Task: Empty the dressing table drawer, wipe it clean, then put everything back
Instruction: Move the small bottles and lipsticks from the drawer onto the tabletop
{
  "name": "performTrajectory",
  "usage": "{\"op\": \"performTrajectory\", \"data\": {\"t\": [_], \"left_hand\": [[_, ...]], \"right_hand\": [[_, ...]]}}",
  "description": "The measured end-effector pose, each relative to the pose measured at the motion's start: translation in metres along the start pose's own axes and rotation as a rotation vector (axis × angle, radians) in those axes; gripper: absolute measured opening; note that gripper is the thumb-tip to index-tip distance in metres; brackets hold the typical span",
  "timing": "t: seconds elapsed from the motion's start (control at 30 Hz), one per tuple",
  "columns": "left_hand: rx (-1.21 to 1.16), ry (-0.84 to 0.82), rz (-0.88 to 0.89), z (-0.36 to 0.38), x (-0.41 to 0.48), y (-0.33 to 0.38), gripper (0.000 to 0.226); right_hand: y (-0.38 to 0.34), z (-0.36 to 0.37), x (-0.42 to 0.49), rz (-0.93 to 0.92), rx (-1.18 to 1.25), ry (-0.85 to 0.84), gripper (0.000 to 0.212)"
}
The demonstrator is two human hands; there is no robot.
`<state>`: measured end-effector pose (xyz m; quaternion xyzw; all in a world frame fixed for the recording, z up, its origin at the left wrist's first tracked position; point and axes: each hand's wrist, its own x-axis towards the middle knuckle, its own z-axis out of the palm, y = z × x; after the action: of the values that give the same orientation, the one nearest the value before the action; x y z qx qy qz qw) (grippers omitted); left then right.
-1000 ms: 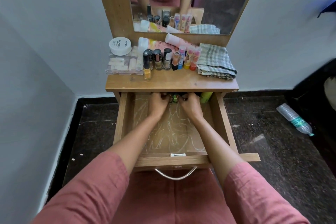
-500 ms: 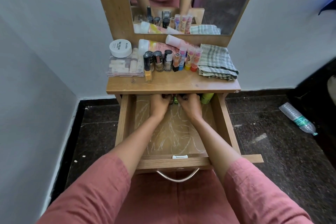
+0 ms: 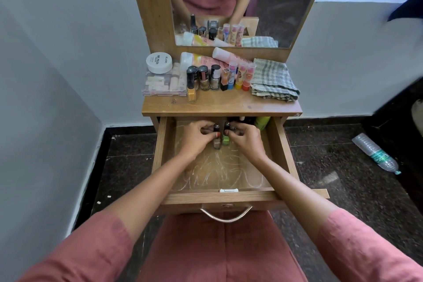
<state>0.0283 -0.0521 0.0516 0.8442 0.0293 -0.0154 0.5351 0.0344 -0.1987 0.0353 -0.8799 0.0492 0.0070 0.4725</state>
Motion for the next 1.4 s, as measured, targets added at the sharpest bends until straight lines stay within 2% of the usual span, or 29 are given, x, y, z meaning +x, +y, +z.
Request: {"op": "performTrajectory", "data": {"t": [0.23,0.43,0.6,0.87,1.4], "left_hand": [[0.075,-0.068,0.142,-0.028,-0.025,0.021,0.025],[0.102,-0.006,0.244,-0.055,-0.025,0.058,0.025],[0.111,0.114,0.327,-0.074,-0.003,0.085,0.024],[0.209,0.154,0.402,-0.079,0.031,0.100,0.022],[0.382,0.152,0.364,-0.080,0.060,0.089,0.020]], "right_hand": [[-0.019,-0.017,-0.027,-0.132,0.098,-0.012,0.031],[-0.047,-0.032,-0.025,-0.240,0.159,0.026,0.025],[-0.075,-0.038,-0.004,-0.306,0.161,0.074,0.024],[-0.106,-0.036,0.031,-0.341,0.157,0.127,0.017],[-0.113,-0.021,0.058,-0.346,0.093,0.049,0.024]]}}
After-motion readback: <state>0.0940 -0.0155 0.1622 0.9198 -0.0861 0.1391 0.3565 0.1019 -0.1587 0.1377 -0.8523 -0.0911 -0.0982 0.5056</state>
